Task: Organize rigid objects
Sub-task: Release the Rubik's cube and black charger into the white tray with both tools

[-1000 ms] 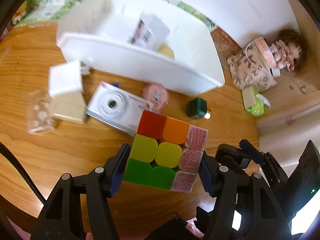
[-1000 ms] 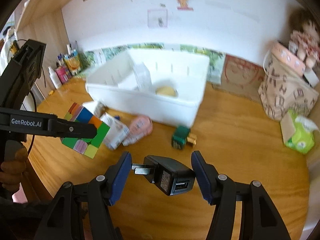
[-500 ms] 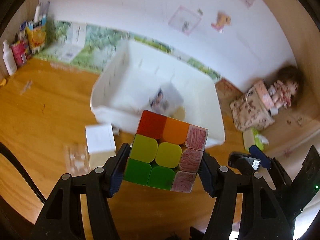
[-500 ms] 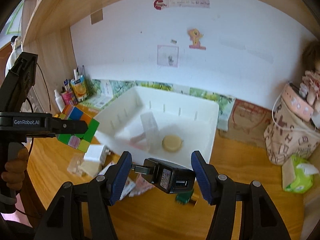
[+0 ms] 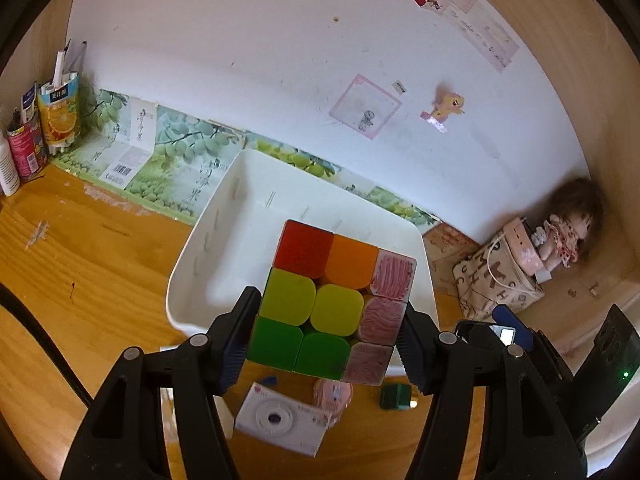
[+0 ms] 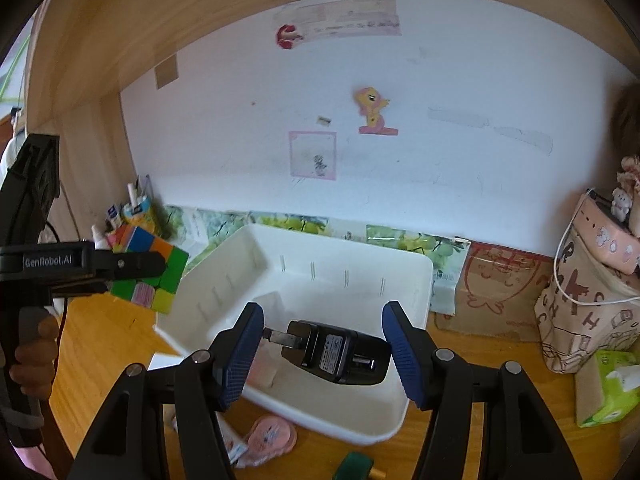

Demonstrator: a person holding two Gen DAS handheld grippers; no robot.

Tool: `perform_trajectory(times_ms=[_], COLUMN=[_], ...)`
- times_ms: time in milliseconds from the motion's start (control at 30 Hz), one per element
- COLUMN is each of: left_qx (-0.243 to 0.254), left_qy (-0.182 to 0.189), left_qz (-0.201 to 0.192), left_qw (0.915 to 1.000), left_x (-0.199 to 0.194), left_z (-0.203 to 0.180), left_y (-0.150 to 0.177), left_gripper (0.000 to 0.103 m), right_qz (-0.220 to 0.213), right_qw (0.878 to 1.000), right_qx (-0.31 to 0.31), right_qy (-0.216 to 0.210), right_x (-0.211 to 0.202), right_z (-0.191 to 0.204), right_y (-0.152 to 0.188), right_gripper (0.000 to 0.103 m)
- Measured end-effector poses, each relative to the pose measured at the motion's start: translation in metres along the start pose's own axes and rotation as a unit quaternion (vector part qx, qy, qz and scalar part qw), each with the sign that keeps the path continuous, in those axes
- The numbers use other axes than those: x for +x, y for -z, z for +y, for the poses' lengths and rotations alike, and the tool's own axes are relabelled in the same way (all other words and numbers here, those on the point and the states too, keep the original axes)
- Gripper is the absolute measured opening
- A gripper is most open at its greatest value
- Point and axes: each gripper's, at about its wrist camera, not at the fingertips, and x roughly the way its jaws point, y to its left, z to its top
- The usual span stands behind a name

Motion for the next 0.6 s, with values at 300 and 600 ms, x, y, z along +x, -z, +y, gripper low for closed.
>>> perform_trajectory(times_ms=[300,600], left_qx=[0.026,0.018], left_qy=[-0.033,-0.043], left_qz=[0.001,0.008], left_qw=[0.9991,0.9989], left_x=[0.037,0.066], left_z=[-0.001,0.006], left_y=[-0.006,-0.010], left_gripper=[0.067,0.066], right_qz=[-0.011,0.023], right_qw=[0.999,0.998], right_qx=[0.028,0.056], right_qy=[-0.015,-0.010], right_x=[0.035,0.062], right_z=[-0.019,-0.032], right_y=[0.012,0.022], right_gripper=[0.062,0.063])
